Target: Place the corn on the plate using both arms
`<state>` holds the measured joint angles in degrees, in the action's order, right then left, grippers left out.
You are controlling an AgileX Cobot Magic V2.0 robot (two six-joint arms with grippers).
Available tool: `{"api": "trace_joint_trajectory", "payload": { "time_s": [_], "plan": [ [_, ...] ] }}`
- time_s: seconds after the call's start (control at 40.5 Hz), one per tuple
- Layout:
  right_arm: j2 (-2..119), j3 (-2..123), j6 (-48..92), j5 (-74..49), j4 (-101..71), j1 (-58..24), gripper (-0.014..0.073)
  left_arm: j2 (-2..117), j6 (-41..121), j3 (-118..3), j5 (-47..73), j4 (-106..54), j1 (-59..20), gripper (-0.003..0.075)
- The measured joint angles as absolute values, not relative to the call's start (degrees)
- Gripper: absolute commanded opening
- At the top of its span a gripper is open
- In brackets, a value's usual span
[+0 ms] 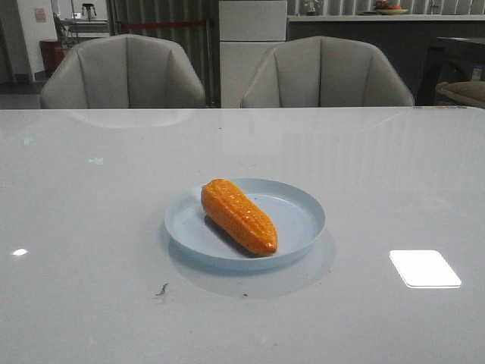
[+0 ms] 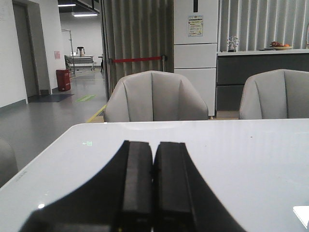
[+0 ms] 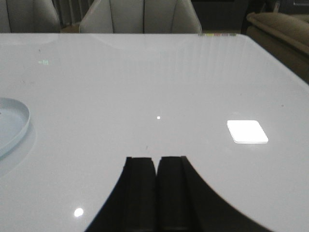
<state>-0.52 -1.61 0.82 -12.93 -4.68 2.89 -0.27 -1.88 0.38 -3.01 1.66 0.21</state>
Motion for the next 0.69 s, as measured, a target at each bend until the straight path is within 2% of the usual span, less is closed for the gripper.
{"api": "trace_joint_trajectory", "payload": {
  "time_s": [0.691],
  "plan": [
    [-0.61, -1.71, 0.82, -12.48, -4.68, 2.89, 0.0066, -0.27, -1.88, 0.38, -3.01, 1.66, 0.33, 0.009]
  ]
}}
